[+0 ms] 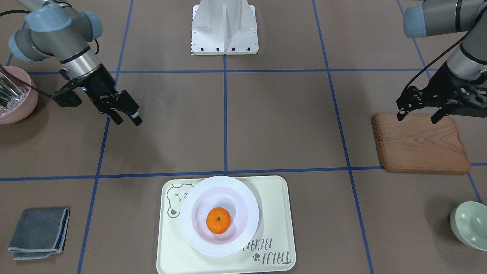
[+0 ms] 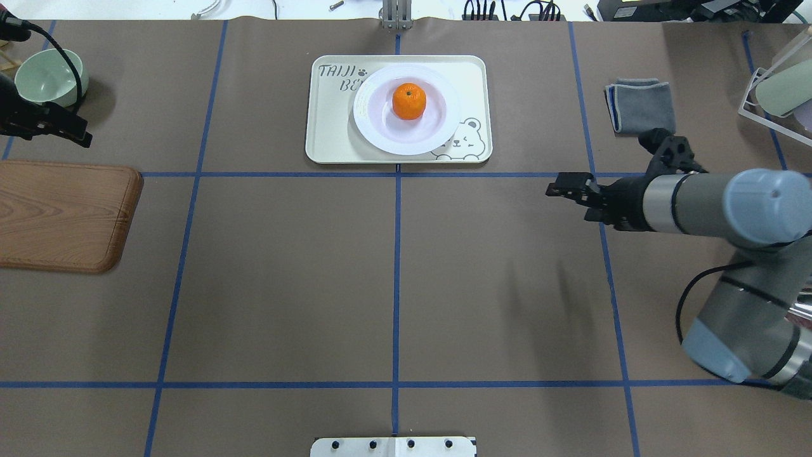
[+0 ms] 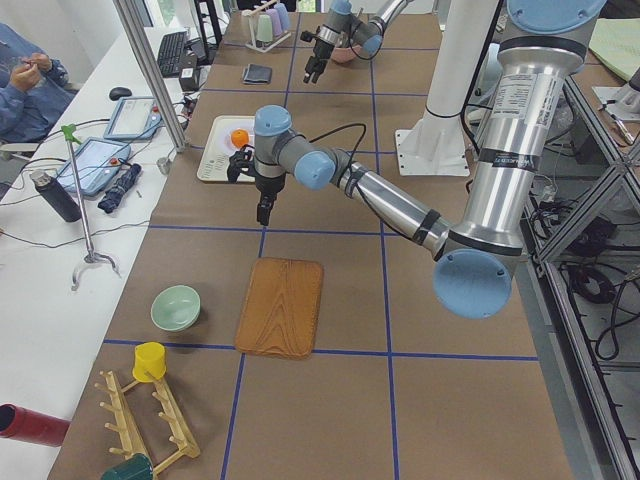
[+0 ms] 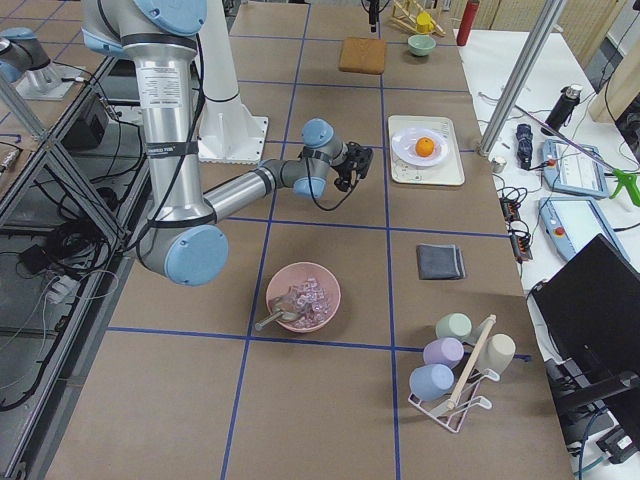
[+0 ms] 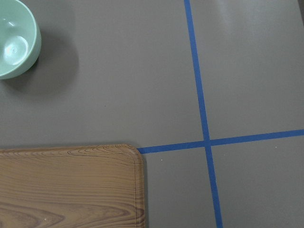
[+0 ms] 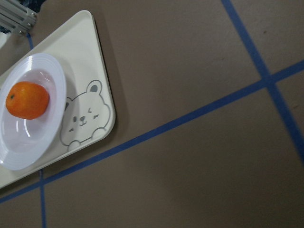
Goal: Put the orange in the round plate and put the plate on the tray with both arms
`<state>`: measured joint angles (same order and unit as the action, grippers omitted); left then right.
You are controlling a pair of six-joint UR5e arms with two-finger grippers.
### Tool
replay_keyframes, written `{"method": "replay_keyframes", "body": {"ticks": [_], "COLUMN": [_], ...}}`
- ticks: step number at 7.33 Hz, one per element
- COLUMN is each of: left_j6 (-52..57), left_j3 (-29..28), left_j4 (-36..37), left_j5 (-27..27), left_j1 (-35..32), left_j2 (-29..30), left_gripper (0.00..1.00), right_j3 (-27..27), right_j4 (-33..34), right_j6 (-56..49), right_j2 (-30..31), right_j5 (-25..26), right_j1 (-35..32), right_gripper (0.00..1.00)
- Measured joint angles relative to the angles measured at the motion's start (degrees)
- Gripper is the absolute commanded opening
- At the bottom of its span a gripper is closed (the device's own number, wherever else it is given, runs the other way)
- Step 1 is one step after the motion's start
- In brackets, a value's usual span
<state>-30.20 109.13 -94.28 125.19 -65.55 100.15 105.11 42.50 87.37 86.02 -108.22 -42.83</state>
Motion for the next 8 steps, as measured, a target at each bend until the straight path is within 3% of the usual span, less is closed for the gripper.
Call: {"method": "replay_keyframes", "body": {"ticks": [2, 3, 6, 8], "left_j6": [6.6, 9.5, 21.4, 25.0], "left_j3": [-0.3, -0.4, -2.9, -4.4], "left_j4": [-0.1, -0.1, -0.2, 0.1], "left_j5": [0.1, 0.1, 0.7, 1.3], "left_j1": [-1.9, -3.0, -8.9, -11.4], "left_j2": [-2.1, -3.3, -6.4, -8.4], "left_gripper": [0.97, 0.97, 0.97, 0.97], "right_j3": [-2.6, -3.2, -3.5, -3.1], "right_j4": [4.5, 10.4, 32.5, 39.9], "right_j6": [-23.4, -36.1, -68.8, -78.2], "right_j2": [2.3, 2.5, 2.2, 4.2], "right_j5": [-16.2, -19.8, -24.3, -25.7], "right_j1": [-13.3, -18.4, -29.7, -33.4], "right_gripper": [1.00, 1.00, 1.00, 1.00]}}
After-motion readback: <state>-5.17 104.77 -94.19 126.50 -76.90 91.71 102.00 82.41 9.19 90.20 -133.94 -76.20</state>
